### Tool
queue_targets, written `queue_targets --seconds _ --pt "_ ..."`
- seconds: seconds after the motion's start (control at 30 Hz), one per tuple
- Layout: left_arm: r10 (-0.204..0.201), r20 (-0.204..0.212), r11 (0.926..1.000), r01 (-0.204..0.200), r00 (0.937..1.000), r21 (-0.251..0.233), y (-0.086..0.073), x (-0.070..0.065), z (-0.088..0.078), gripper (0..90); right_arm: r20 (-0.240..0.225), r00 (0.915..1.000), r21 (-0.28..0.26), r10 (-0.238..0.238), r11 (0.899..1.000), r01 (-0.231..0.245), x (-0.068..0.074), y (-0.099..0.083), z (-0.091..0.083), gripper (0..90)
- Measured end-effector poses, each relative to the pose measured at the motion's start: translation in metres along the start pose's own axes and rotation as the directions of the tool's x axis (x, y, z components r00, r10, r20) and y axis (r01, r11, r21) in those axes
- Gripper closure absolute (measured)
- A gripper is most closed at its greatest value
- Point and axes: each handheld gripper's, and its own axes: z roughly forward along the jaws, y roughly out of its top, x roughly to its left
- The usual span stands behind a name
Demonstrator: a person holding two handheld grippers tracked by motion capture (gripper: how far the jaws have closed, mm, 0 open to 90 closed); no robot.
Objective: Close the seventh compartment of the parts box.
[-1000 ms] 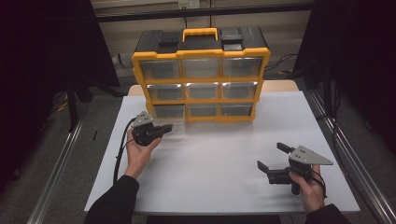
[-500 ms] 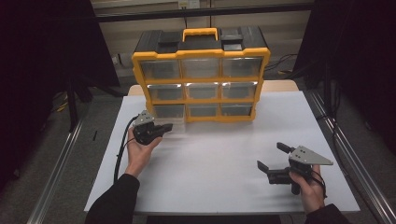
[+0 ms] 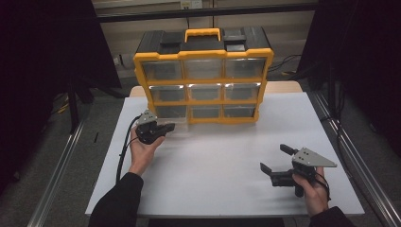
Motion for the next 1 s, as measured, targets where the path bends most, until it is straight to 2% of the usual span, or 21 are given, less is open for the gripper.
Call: queue_targets --seconds 0.27,0.37,0.47,0.6,0.67,0.7,0.73,1.0 --pt "0.002 0.006 1.0 -0.002 1.0 -0.002 0.001 0.001 0.003 90.0 -0.001 1.0 -0.001 -0.001 1.0 0.001 0.0 0.0 0.0 0.4" --pt "0.022 0.002 0.9997 -0.022 0.9997 -0.001 0.001 0.002 0.005 90.0 -0.001 1.0 -0.003 0.0 1.0 0.0 0.0 0.0 0.0 0.4" --pt "0.026 0.006 0.9996 -0.026 0.9996 -0.002 0.002 0.003 0.007 90.0 -0.001 1.0 -0.001 -0.001 1.0 0.001 0.0 0.0 0.0 0.4" --pt "0.005 -0.01 1.0 -0.005 0.9999 -0.006 0.002 0.005 0.012 90.0 -0.003 1.0 -0.001 -0.001 1.0 0.001 0.0 0.0 0.0 0.4" --pt "0.01 -0.008 0.9999 -0.01 0.9999 -0.003 0.002 0.005 0.013 90.0 -0.001 1.0 0.0 0.002 1.0 -0.002 0.0 0.0 -0.001 0.4" --pt "0.017 -0.023 0.9998 -0.017 0.9996 0.005 0.002 0.005 0.014 90.0 -0.001 1.0 0.001 0.001 1.0 -0.001 0.0 0.0 -0.001 0.4" --pt "0.005 -0.018 1.0 -0.005 0.9998 -0.006 0.002 0.004 0.015 90.0 0.0 1.0 0.001 0.001 1.0 -0.001 0.0 0.0 0.0 0.4" --pt "0.029 -0.031 0.9994 -0.029 0.9991 0.017 0.006 0.006 0.017 90.0 -0.001 1.0 0.0 0.0 1.0 0.0 0.0 0.0 0.0 0.4"
